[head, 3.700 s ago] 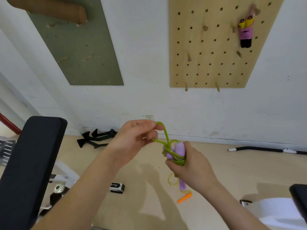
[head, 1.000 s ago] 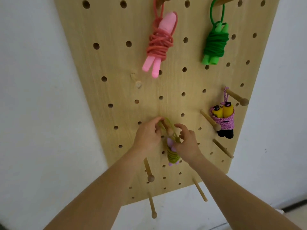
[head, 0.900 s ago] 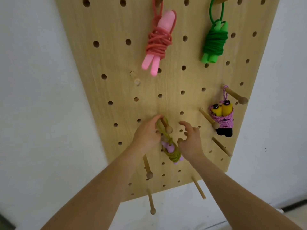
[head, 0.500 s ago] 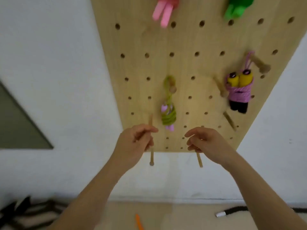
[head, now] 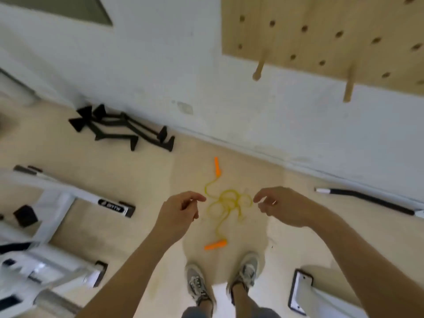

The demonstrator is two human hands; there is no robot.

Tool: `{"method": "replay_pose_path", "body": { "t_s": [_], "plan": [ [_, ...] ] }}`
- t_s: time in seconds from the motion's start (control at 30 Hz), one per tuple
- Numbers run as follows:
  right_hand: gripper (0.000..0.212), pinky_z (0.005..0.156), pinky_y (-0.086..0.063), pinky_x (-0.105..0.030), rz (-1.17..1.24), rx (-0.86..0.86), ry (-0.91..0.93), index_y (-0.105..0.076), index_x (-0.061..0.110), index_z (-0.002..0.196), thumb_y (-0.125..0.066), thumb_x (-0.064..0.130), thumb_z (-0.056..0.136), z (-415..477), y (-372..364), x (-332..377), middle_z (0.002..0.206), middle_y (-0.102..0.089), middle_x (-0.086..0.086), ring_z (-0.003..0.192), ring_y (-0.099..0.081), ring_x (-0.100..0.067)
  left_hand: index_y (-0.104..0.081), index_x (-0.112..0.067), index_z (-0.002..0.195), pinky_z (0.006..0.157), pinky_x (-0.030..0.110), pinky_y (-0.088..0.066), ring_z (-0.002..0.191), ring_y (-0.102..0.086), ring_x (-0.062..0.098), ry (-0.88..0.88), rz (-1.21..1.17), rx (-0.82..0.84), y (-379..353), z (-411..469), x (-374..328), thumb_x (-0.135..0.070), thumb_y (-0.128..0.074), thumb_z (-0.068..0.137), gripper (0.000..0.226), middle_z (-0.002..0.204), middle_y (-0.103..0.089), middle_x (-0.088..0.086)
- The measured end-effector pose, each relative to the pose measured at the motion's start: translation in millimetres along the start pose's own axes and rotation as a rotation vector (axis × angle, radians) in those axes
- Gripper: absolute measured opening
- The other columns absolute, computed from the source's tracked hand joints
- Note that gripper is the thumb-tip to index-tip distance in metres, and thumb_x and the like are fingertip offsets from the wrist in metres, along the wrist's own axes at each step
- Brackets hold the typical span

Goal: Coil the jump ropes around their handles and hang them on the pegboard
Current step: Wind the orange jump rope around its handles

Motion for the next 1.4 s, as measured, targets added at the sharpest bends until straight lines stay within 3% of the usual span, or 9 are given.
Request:
{"method": "replay_pose_path", "body": {
  "t_s": [0.27,0.47,0.63,0.73,0.87,1.03,1.2,1.3,1.4],
  "plan": [
    [0.031,0.067,-0.049,-0.029,0.245,0.109,-0.212,-0.048,0.037,0.121,-0.046,0.017,0.097,154,-253,-146,0.104,-0.059,0.005,0.083,-0.062,-0.021,-0.066,-0.035,0.087,0.075,0.002,-0.035,0.084,-0.057,-0.001,0.178,0.258,0.149,-135,37,290,-0.003,-0.055,0.085,0.033,0.092,-0.065,-0.018],
    [0.052,0.063,-0.045,-0.027,0.474,-0.020,-0.379,-0.041,0.036,0.132,-0.044,0.004,0.092,287,-414,-275,0.118,-0.057,0.006,0.076,-0.059,-0.012,-0.048,-0.031,0.129,0.100,0.024,-0.035,0.122,-0.043,0.017,0.104,0.581,0.334,-292,131,509,-0.022,-0.052,0.090,0.040,0.130,-0.049,-0.005],
    [0.056,0.067,-0.047,-0.029,0.793,-0.110,-0.506,-0.043,0.034,0.130,-0.045,-0.006,0.090,338,-479,-340,0.119,-0.061,0.004,0.090,-0.062,-0.016,-0.018,-0.033,0.144,0.089,0.041,-0.043,0.116,-0.044,0.030,-0.036,0.923,0.308,-385,205,591,-0.036,-0.065,0.082,0.078,0.129,-0.042,0.008],
    [0.058,0.072,-0.051,-0.031,0.919,-0.125,-0.559,-0.039,0.037,0.130,-0.042,-0.007,0.091,344,-487,-350,0.118,-0.062,0.005,0.092,-0.067,-0.020,-0.037,-0.025,0.128,0.076,0.039,-0.045,0.102,-0.053,0.031,-0.067,0.951,0.305,-408,212,606,-0.016,-0.059,0.081,0.052,0.114,-0.050,0.010],
    [0.072,0.086,-0.052,-0.039,0.972,-0.149,-0.533,-0.037,0.042,0.135,-0.040,-0.013,0.088,321,-463,-320,0.129,-0.055,0.004,0.104,-0.063,-0.019,-0.047,-0.019,0.077,0.056,0.028,-0.034,0.070,-0.049,0.018,0.130,0.345,0.550,-373,178,562,-0.013,-0.067,0.068,0.022,0.076,-0.048,-0.002],
    [0.098,0.089,-0.049,-0.028,0.821,-0.108,-0.186,-0.033,0.055,0.135,-0.039,-0.023,0.075,245,-365,-202,0.147,-0.035,0.014,0.129,-0.041,-0.011,-0.039,-0.026,0.068,0.054,0.020,-0.034,0.058,-0.036,0.009,0.148,-0.129,0.636,-236,98,379,-0.012,-0.061,0.058,0.028,0.068,-0.041,-0.010],
    [0.048,0.112,-0.021,-0.019,0.642,0.023,0.096,-0.038,0.028,0.132,-0.048,0.025,0.085,142,-253,-26,0.146,-0.032,0.008,0.141,-0.023,-0.011,-0.047,-0.032,0.075,0.058,0.027,-0.037,0.062,-0.043,0.010,-0.068,-0.366,0.872,-116,-7,170,0.002,-0.057,0.067,0.037,0.069,-0.047,-0.013],
    [0.033,0.084,-0.035,-0.011,0.659,-0.146,-0.037,-0.051,0.004,0.122,-0.052,0.021,0.093,80,-210,28,0.112,-0.052,-0.003,0.105,-0.050,-0.022,-0.046,-0.028,0.079,0.060,0.027,-0.037,0.065,-0.041,0.013,-0.271,-0.466,0.795,-55,-49,64,0.000,-0.063,0.062,0.036,0.073,-0.045,-0.011],
    [0.011,0.081,-0.048,-0.035,0.504,-0.281,-0.100,-0.064,0.009,0.096,-0.055,0.014,0.094,27,-203,43,0.097,-0.066,-0.012,0.090,-0.062,-0.028,-0.050,-0.025,0.083,0.051,0.024,-0.039,0.057,-0.046,0.015,-0.337,-0.567,0.635,19,-72,-9,-0.004,-0.066,0.052,0.042,0.073,-0.051,-0.001]
  ]
}}
Point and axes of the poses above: each hand's wrist, its own z-axis towards the middle knuckle, its own y-axis out of the back of the hand, x = y × z, the point moved 7 cm from there along z, towards the middle knuckle
